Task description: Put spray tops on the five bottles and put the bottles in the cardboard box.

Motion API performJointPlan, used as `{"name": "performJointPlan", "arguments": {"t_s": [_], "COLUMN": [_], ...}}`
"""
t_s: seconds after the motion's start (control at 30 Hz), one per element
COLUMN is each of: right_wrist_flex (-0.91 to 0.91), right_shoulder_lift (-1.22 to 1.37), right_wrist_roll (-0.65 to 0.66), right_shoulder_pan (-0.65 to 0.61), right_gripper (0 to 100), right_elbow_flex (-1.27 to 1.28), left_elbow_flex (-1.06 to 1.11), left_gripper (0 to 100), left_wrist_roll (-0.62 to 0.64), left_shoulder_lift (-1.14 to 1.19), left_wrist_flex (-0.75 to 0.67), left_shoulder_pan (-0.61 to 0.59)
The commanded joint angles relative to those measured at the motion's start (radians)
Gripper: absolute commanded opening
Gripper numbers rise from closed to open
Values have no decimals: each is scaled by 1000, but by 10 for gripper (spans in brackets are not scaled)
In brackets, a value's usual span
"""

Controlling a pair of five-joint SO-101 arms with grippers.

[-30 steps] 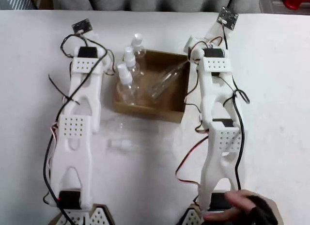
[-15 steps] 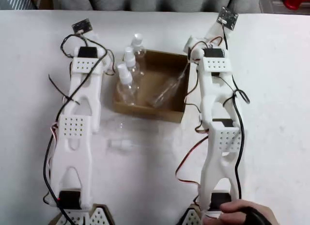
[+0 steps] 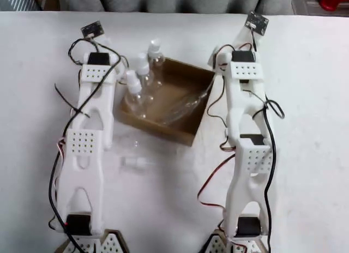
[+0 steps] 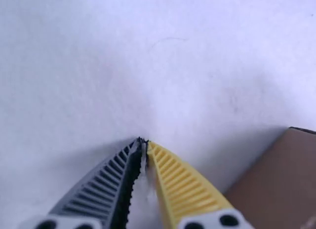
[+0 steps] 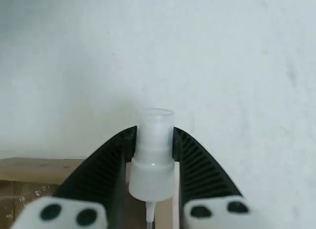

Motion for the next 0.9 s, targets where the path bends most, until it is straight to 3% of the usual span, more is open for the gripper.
{"name": "performJointPlan", "arguments": {"t_s": [0.0, 0.87], "right_wrist_flex": [65, 114], "right_shoulder_lift": [-68, -170], "right_wrist_roll": [0, 0], "right_shoulder_pan": [-48, -39], "right_gripper": [14, 15], "right_elbow_flex": [-32, -25], "left_elbow_flex": [-18, -18], "left_gripper": [24, 24], "left_wrist_roll": [-11, -12], "left_shoulder_lift": [2, 2], "left_wrist_flex": [-25, -25], "left_shoulder_pan": [56, 58]}}
